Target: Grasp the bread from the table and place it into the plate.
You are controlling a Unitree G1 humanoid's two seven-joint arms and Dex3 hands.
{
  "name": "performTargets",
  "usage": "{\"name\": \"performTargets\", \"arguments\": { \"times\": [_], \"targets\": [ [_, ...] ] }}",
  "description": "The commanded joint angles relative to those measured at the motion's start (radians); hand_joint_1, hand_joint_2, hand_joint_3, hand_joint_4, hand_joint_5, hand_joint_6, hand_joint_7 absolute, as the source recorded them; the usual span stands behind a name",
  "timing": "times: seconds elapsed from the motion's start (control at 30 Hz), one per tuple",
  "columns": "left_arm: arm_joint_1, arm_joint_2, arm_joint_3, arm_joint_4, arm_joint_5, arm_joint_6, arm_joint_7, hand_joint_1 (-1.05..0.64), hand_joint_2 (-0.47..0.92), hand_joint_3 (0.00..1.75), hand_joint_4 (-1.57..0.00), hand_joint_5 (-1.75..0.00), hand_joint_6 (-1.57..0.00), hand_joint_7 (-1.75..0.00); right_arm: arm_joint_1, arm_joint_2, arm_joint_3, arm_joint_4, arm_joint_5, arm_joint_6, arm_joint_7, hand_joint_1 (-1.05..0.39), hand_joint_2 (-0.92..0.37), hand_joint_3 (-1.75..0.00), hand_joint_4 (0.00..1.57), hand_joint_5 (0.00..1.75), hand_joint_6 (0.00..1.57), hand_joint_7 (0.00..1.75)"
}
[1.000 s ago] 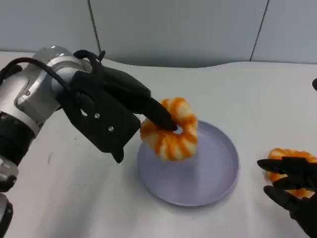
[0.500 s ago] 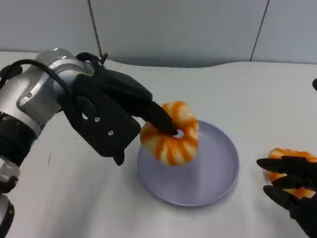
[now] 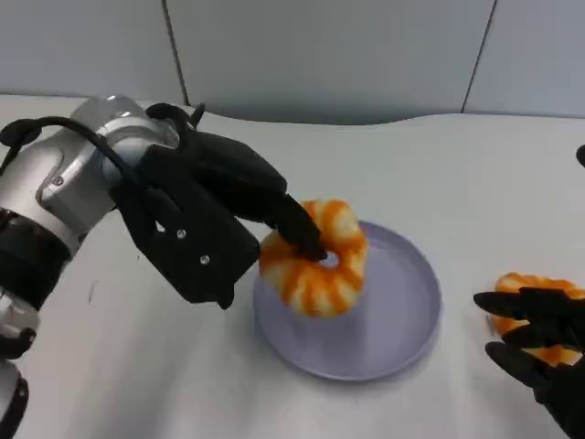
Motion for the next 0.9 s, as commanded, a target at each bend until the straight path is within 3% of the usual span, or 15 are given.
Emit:
{"name": "performTargets", "arguments": {
  "times": [0.03, 0.07, 0.1, 0.13, 0.2, 0.23, 0.33, 0.4, 0.47, 0.53, 0.6, 0.7, 0.8, 0.83, 0.9],
  "targets": [
    [0.006, -0.006, 0.009, 0.026, -0.024, -0.002, 0.007, -0.77, 0.90, 0.00, -0.53, -0.11, -0.27, -0.01, 0.003, -0.006, -0.012, -0.011, 0.007, 0.005, -0.002, -0.26, -0.92, -0.33, 0.67, 0.57, 0.82, 0.00],
    [0.007, -0.008, 0.010, 0.030, -0.029, -0.005, 0.008, -0.76, 0.90, 0.00, -0.58, -0.10, -0.21, -0.01, 0.003, -0.008, -0.012, -0.008, 0.008, -0.003, -0.003, -0.26, -0.92, -0.32, 0.67, 0.57, 0.82, 0.00],
    [0.006, -0.006, 0.004, 0.033, -0.011, -0.026, 0.027, -0.75, 0.90, 0.00, -0.46, -0.05, -0.26, -0.04, 0.003, -0.008, -0.012, -0.006, 0.009, -0.009, -0.003, -0.25, -0.92, -0.32, 0.67, 0.58, 0.83, 0.00],
    [0.004, -0.004, -0.003, 0.034, 0.007, -0.045, 0.046, -0.77, 0.91, 0.01, -0.25, -0.02, -0.47, -0.09, 0.003, -0.006, -0.011, -0.012, 0.007, 0.003, -0.002, -0.26, -0.92, -0.33, 0.67, 0.58, 0.83, 0.00],
    [-0.001, -0.004, -0.010, 0.039, 0.025, -0.067, 0.062, -0.78, 0.92, 0.02, -0.14, -0.01, -0.72, -0.09, 0.004, -0.004, -0.011, -0.022, 0.006, 0.022, 0.002, -0.28, -0.92, -0.33, 0.67, 0.58, 0.83, 0.00],
    [-0.004, -0.005, -0.013, 0.042, 0.027, -0.068, 0.060, -0.78, 0.92, 0.02, -0.17, -0.03, -0.73, -0.07, 0.005, -0.004, -0.010, -0.026, 0.005, 0.029, 0.003, -0.28, -0.92, -0.33, 0.67, 0.58, 0.82, 0.00],
    [0.001, -0.014, -0.005, 0.048, 0.001, -0.042, 0.034, -0.76, 0.91, 0.02, -0.51, -0.17, -0.37, -0.01, 0.005, -0.005, -0.008, -0.030, 0.004, 0.034, 0.003, -0.27, -0.92, -0.33, 0.66, 0.58, 0.82, 0.00],
    [0.007, -0.018, 0.000, 0.053, -0.012, -0.029, 0.028, -0.75, 0.91, 0.00, -0.71, -0.16, -0.22, 0.00, 0.005, -0.007, -0.007, -0.029, 0.005, 0.030, 0.002, -0.27, -0.92, -0.33, 0.67, 0.58, 0.82, 0.00],
    [0.005, -0.015, -0.006, 0.056, -0.002, -0.041, 0.039, -0.74, 0.91, 0.00, -0.64, -0.07, -0.20, -0.01, 0.006, -0.007, -0.007, -0.031, 0.003, 0.031, 0.001, -0.27, -0.92, -0.33, 0.67, 0.58, 0.83, 0.00],
    [-0.001, -0.012, -0.015, 0.056, 0.017, -0.060, 0.056, -0.76, 0.92, 0.02, -0.26, -0.01, -0.44, -0.08, 0.006, -0.005, -0.006, -0.037, 0.002, 0.040, 0.001, -0.27, -0.92, -0.33, 0.67, 0.58, 0.83, 0.00],
    [0.002, -0.016, -0.009, 0.061, 0.011, -0.060, 0.059, -0.75, 0.92, 0.02, -0.16, 0.00, -0.41, -0.04, 0.006, -0.005, -0.004, -0.039, -0.002, 0.046, 0.001, -0.27, -0.92, -0.33, 0.66, 0.58, 0.82, 0.00],
    [0.016, -0.020, 0.022, 0.078, -0.019, -0.075, 0.094, -0.74, 0.92, 0.03, -0.15, -0.02, -0.29, 0.00, 0.006, -0.003, -0.004, -0.038, 0.000, 0.048, 0.000, -0.27, -0.92, -0.33, 0.67, 0.58, 0.82, 0.00],
    [0.049, -0.029, 0.077, 0.101, -0.072, -0.106, 0.167, -0.71, 0.92, 0.04, -0.25, -0.08, -0.32, -0.02, 0.007, -0.003, -0.006, -0.034, 0.008, 0.037, 0.002, -0.28, -0.92, -0.33, 0.67, 0.58, 0.82, 0.00],
    [0.074, -0.037, 0.115, 0.112, -0.113, -0.114, 0.200, -0.64, 0.92, 0.03, -0.40, -0.16, -0.42, -0.06, 0.009, -0.009, -0.007, -0.031, 0.009, 0.027, 0.004, -0.27, -0.92, -0.33, 0.67, 0.58, 0.82, 0.00],
    [0.112, -0.050, 0.173, 0.130, -0.188, -0.110, 0.234, -0.58, 0.92, 0.02, -0.39, -0.44, -0.51, -0.05, 0.011, -0.013, -0.008, -0.028, 0.009, 0.018, 0.004, -0.28, -0.92, -0.34, 0.67, 0.58, 0.82, 0.00]
  ]
}}
